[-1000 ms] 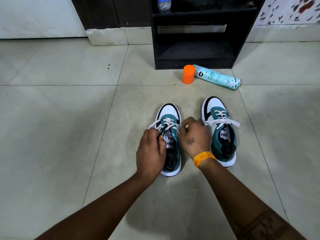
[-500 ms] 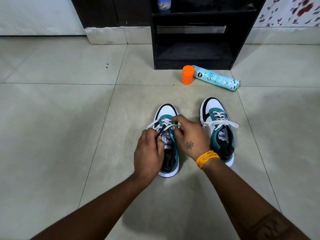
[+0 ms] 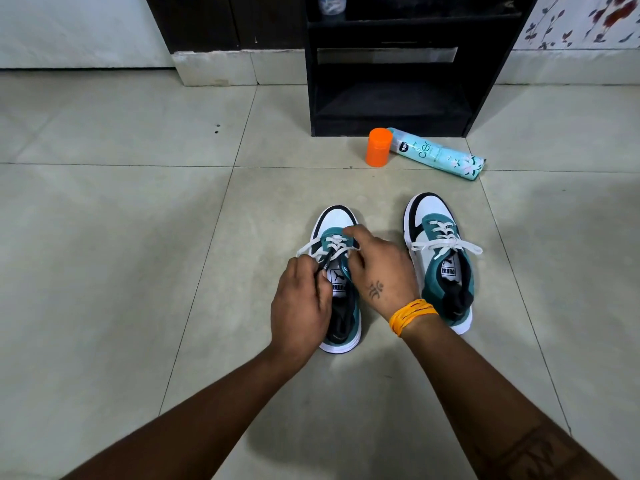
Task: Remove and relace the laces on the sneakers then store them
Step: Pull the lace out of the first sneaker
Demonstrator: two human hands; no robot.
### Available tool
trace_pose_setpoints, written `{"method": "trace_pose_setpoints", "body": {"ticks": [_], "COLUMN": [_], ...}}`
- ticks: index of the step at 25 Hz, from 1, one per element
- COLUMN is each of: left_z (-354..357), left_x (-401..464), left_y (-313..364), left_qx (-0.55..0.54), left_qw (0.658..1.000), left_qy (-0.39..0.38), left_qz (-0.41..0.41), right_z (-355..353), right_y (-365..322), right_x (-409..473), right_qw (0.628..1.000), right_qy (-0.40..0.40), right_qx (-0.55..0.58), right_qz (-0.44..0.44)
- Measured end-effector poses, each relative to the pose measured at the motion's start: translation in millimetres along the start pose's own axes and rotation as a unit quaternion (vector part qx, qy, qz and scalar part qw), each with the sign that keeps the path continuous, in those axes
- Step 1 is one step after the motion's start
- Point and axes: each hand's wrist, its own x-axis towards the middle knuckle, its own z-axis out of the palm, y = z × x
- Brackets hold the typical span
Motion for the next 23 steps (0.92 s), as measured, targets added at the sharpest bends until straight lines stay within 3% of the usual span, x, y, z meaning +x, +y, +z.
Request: {"method": "trace_pose_setpoints", "body": {"ticks": [3,6,8,14,17,20,23], "left_z": [0.4,1.3,1.5,-3.1,-13.4,-17.4,-15.6], "left_x": [-0.2,0.1,-0.1,6.7,22.5,49.5,73.5], "left_y": [-1.6,-1.9,-2.8,-14.7,-16.7,-13.9,-9.9], "left_qx": [0.0,-0.001,-0.002,-0.034,-0.04,0.056,0.18], "left_qw": [1.0,1.0,1.0,0.998,0.996,0.984,0.939], "left_qy": [0.003,0.002,0.003,-0.018,-0.005,-0.048,-0.126], "left_qz": [0.003,0.002,0.002,0.051,0.081,0.16,0.265], "right_z": [5.1,11.8,12.4,10.7,18.2,21.9,22.6], "right_y": [-3.8,16.0,24.8,-14.8,-25.0,-26.8,-26.9], "right_x": [5.3,6.5,3.4,-29.2,-42.5,-44.5,-45.7], "right_qw": [1.0,0.969,0.939,0.94,0.958,0.97,0.971], "right_qy": [-0.001,0.068,0.077,0.11,0.105,0.104,0.117], "right_qx": [-0.029,0.07,0.139,0.217,0.19,0.154,0.143], "right_qz": [-0.003,0.225,0.304,0.239,0.188,0.158,0.151]}}
